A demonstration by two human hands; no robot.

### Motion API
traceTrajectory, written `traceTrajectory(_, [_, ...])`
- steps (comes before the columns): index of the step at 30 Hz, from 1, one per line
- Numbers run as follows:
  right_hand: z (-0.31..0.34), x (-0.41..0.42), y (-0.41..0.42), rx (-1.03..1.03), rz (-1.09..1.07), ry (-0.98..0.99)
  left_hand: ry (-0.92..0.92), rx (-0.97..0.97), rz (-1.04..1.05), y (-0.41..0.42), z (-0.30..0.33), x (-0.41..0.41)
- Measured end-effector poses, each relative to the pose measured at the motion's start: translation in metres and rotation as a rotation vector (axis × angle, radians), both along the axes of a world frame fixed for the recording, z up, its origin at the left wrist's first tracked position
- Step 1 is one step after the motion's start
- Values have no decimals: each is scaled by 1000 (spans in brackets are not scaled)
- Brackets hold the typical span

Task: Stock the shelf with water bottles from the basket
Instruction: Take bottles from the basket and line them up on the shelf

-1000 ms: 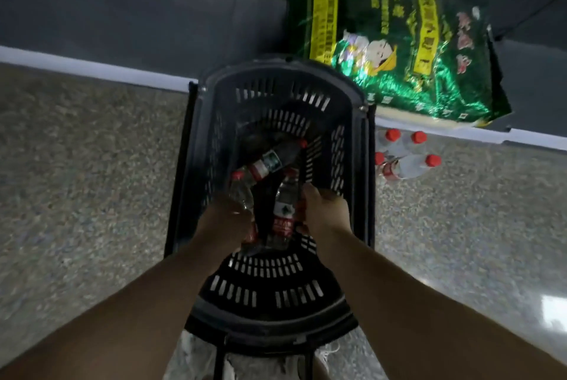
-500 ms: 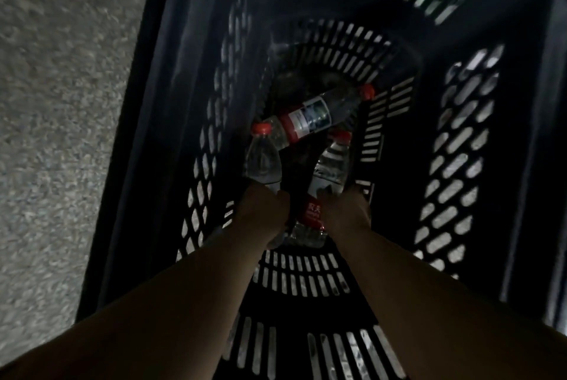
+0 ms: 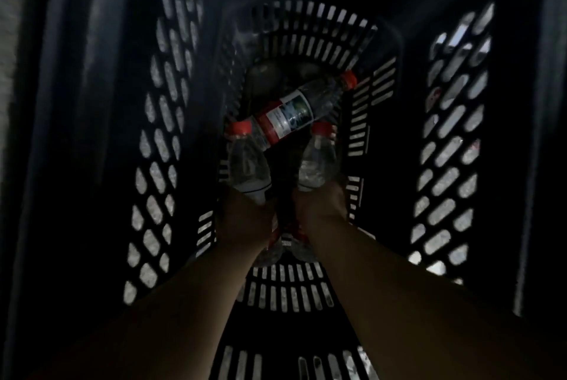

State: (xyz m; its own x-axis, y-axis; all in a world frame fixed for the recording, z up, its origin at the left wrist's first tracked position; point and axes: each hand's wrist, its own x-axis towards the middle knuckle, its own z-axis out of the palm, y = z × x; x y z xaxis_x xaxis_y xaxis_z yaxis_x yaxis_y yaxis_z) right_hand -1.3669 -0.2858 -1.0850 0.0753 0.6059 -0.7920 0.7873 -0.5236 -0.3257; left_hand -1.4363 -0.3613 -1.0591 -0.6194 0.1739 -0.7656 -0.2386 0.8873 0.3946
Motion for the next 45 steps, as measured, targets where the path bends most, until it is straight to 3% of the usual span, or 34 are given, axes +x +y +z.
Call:
traceTrajectory(7, [156, -3, 22, 154, -184, 150, 164, 278, 3, 30, 137, -28])
traceTrajectory(13, [343, -24, 65, 360, -155, 268, 209, 458, -66, 71, 327, -70])
traceTrajectory(23, [684, -35, 110, 720, -112, 521, 261, 916, -220, 101, 659, -100])
traceTrajectory(31, [895, -33, 125, 953, -123, 734, 263, 1210, -387, 105, 892, -109])
traceTrajectory(38, [1009, -17, 164, 1108, -180, 808, 294, 1312, -390, 119, 1011, -117])
traceTrajectory(45, [1086, -10, 248, 1234, -166, 808, 401, 1378, -340, 169, 1065, -130])
